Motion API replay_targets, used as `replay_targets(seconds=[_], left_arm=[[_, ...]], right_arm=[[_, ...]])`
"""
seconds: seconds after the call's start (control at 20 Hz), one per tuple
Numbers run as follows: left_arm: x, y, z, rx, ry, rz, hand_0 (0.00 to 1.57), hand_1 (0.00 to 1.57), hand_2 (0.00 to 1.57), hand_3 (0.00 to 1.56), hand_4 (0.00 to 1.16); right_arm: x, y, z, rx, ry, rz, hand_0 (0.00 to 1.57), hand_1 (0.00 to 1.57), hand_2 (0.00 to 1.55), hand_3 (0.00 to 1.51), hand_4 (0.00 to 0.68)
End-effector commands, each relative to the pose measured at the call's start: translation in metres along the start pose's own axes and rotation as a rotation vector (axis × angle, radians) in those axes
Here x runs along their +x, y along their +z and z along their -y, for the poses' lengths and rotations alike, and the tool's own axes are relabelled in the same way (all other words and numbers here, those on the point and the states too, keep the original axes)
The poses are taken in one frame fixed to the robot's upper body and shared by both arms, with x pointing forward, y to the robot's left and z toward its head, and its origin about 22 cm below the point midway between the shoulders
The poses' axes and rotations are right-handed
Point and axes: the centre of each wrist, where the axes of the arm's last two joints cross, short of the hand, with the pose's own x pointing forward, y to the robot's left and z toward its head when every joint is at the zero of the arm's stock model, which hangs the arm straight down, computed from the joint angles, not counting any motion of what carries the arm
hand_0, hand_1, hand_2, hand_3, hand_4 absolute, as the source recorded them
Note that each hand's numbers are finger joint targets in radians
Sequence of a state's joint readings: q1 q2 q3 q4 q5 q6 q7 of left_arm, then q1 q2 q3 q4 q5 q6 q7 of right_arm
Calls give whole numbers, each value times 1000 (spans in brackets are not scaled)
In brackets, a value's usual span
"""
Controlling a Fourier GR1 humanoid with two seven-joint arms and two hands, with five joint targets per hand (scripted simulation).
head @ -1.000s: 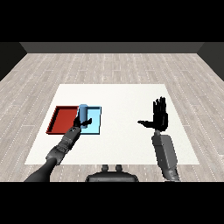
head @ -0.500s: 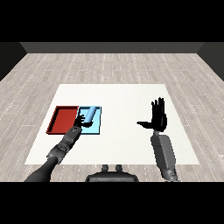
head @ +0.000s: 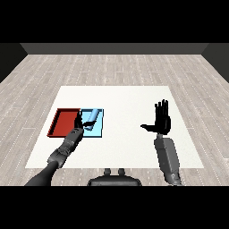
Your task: Pick the blue can and put it in the blue box
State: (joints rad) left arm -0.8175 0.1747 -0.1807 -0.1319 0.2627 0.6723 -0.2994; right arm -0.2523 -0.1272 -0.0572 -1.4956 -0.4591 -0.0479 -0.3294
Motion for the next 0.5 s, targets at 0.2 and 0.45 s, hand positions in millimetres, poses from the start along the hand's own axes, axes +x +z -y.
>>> replay_targets(seconds=[0.2,0.45], left_arm=[[55,5,14,-119,382,459,0,0,0,0,0],[45,19,5,-223,554,633,0,0,0,0,0]], right_arm=[[6,-3,-8,44,4,-5,0,0,0,0,0],[0,18,4,73,35,-77,0,0,0,0,0]])
